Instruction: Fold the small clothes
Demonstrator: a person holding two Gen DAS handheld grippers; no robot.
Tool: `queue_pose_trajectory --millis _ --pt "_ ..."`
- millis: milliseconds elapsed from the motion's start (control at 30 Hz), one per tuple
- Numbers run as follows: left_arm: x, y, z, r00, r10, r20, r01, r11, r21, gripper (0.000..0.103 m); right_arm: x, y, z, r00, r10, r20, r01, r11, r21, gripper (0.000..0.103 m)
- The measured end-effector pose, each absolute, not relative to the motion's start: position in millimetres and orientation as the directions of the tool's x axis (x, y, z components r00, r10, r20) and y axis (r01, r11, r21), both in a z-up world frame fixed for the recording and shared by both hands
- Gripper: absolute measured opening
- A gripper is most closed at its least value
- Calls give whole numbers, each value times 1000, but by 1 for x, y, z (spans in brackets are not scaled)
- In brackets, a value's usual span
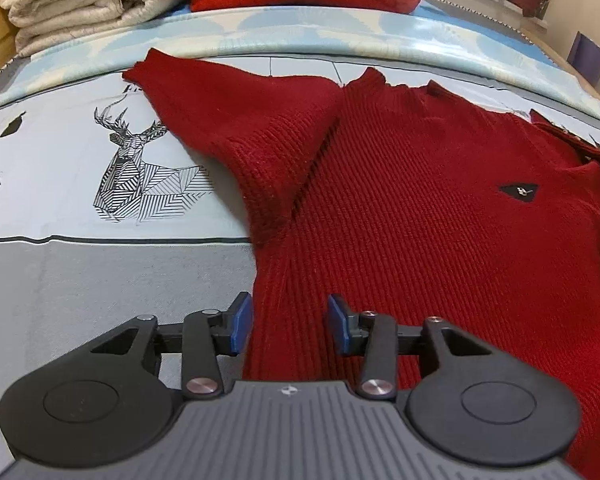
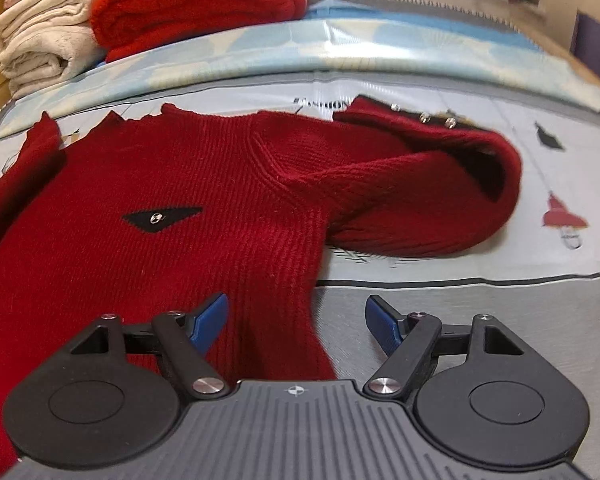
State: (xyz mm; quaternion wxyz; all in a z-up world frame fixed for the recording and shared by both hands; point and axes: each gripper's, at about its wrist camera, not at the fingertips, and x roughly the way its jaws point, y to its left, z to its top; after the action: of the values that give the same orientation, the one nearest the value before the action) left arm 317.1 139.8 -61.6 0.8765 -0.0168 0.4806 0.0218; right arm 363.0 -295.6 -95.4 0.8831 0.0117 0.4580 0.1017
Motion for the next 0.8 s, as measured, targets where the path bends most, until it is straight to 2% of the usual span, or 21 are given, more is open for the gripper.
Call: queue_pose_trajectory --millis 367,467,533,567,633,700,800 --pt "355 152 -76 495 38 -868 -105 994 -16 49 407 -279 -112 526 188 -830 -89 982 166 77" --pt "362 151 -81 480 48 -876 -93 996 3 49 417 -280 -114 525 186 -831 -52 981 187 64" --pt "366 151 -83 473 51 -879 -81 997 15 48 422 -282 -115 521 192 -832 -28 978 208 49" --pt "369 151 -84 475 52 -878 -76 997 17 45 424 -283 -116 522 190 -831 -15 977 213 46" --pt "373 151 -85 477 52 -877 -74 997 19 39 428 -285 -118 520 182 -835 3 977 215 32" --pt "378 151 -85 481 50 -875 -77 997 14 29 430 -286 -119 518 178 -837 14 976 216 26" --pt "385 150 -86 480 69 -875 -91 995 29 23 431 -286 -119 522 168 -836 9 979 202 19"
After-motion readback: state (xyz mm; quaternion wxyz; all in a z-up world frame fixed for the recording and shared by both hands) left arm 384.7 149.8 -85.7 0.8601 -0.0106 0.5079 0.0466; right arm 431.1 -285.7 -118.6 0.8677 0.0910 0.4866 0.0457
